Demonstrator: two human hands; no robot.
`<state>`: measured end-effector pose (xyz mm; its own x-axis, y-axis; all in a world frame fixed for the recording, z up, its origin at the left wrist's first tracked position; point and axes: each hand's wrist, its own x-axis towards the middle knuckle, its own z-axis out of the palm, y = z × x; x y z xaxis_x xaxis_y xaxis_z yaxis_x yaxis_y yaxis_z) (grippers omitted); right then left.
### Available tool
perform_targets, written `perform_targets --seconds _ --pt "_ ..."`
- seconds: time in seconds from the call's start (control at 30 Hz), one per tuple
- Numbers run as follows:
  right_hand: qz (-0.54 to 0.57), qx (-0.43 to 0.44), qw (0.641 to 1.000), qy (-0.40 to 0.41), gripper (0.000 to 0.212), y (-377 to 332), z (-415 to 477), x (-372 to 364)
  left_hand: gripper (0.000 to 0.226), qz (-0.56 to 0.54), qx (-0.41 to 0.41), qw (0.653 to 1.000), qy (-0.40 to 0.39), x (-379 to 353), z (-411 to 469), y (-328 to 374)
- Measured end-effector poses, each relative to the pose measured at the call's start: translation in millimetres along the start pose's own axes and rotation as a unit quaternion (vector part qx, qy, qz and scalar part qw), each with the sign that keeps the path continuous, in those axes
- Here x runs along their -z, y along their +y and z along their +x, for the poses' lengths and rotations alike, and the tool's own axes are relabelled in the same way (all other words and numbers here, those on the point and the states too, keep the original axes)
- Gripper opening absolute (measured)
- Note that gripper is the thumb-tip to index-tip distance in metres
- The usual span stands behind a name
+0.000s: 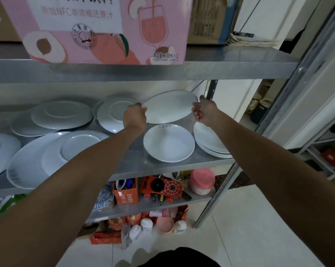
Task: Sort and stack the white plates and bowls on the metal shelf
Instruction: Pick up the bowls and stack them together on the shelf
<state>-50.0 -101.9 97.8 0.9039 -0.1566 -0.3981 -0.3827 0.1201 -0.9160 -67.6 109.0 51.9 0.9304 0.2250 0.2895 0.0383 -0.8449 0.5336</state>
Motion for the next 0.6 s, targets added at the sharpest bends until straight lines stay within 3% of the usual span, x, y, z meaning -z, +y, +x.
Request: perform_targets --seconds 0.13,0.23,0.37,0.47,0.6 --pt "0.029 0.003 0.991 0.127 0.029 13.9 9.9 40.8 0.038 -0.016 -0.012 0.996 -0.086 -12.3 21.0 32.3" --pt "-0.035 -0.039 0.994 0.100 0.028 30.6 8.3 68.5 0.036 -0.091 0.001 0.981 -0.173 -27.3 29.3 58.2" --pt "-0.085 -0.052 0.989 0.104 0.029 43.6 0.7 90.1 0.034 -0.239 0.035 0.923 -0.300 -48.4 23.4 88.1" --pt "-0.118 -0.074 0.976 0.167 0.029 44.9 -6.5 104.6 0.041 -0.252 0.017 0.899 -0.359 -61.3 16.7 104.9" --pt "-0.172 -0.097 0.956 0.215 0.026 51.8 -16.2 129.1 0.033 -0.190 -0.013 0.890 -0.414 -70.7 4.2 119.2"
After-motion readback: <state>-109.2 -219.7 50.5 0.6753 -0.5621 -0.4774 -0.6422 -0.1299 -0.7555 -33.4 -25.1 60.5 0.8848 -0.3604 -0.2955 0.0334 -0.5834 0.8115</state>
